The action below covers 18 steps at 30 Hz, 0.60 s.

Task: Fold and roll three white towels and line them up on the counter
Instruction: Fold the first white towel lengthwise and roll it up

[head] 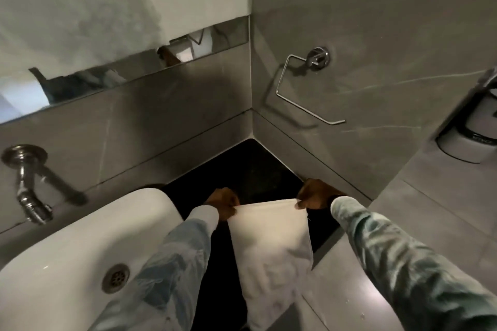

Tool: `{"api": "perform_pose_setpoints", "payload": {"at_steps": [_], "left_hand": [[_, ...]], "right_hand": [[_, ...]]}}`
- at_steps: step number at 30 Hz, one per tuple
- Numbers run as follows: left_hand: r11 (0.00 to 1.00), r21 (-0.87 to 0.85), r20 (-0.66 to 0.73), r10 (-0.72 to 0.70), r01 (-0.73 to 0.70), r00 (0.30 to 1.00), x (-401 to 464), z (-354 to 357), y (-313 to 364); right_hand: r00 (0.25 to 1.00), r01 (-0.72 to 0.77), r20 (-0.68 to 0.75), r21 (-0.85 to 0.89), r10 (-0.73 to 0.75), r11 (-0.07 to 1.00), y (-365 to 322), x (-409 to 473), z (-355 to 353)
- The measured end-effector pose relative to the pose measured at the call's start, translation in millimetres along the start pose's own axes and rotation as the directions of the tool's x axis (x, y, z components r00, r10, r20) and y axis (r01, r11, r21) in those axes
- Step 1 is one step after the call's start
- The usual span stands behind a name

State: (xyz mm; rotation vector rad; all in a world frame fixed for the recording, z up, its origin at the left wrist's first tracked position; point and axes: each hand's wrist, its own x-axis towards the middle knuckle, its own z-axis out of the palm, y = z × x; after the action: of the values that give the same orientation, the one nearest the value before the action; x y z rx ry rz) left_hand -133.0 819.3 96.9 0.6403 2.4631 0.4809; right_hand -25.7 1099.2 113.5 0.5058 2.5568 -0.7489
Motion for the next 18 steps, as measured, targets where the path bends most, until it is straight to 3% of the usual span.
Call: {"api": "perform_pose_setpoints", "payload": {"at_steps": [8, 14, 18], "left_hand": [[0.987, -0.026, -0.218, -0.159, 0.157, 0.963, 82, 19, -10], [0.986, 0.027, -0.223, -0.153, 0.163, 0.963, 128, 31, -49], [0.992, 0.029, -0.225, -0.116, 0.125, 0.968, 143, 24, -64]], "right_hand": [[0.981, 0.182, 0.095, -0.112, -0.172, 0.977, 13, 124, -23], [0.976, 0.218, 0.017, -0.093, -0.218, 0.971, 5, 188, 5], [0.956, 0.292, 0.054, -0.085, -0.288, 0.953, 2, 231, 19]]}}
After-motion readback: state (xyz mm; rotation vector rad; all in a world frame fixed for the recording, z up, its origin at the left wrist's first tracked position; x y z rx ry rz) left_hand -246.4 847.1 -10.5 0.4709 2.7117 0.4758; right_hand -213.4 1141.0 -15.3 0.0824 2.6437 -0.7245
